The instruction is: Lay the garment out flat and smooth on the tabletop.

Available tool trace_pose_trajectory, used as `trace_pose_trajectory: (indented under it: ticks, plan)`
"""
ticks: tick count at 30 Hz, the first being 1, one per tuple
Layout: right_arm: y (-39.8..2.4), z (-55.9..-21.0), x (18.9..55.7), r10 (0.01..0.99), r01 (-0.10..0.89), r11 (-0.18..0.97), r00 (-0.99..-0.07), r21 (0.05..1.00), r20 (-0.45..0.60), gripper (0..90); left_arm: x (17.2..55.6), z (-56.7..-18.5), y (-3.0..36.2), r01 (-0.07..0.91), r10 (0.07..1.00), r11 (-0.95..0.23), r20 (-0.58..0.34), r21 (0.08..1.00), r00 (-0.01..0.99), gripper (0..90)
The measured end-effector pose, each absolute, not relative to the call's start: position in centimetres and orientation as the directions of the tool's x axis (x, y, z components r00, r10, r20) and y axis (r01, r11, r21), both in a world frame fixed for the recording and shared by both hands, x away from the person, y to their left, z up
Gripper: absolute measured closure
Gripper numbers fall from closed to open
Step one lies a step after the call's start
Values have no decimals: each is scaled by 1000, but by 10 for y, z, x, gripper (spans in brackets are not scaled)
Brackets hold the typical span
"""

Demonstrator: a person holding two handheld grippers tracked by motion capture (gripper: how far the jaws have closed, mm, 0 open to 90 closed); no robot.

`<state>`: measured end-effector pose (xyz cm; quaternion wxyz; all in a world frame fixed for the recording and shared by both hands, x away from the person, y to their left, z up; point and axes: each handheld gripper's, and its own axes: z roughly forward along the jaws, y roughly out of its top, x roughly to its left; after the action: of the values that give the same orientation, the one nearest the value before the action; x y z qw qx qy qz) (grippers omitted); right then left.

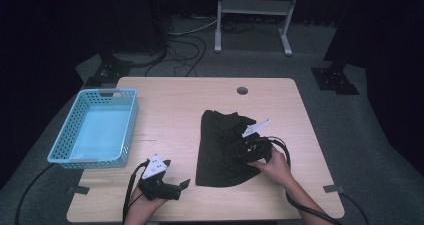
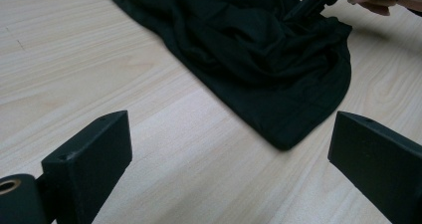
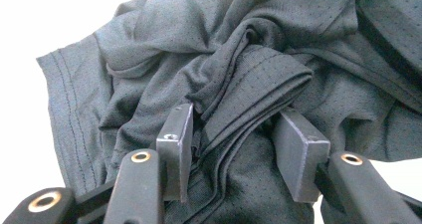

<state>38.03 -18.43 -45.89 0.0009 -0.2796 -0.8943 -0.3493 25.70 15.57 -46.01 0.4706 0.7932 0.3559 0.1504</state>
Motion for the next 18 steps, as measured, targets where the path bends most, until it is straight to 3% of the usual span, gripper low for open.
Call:
trace_pose_trajectory:
  ticks: [18]
  plan:
    - [-148, -462, 334, 497, 499, 575, -843, 648, 208, 532, 255, -458, 155, 414, 707, -307, -86, 857, 702, 26]
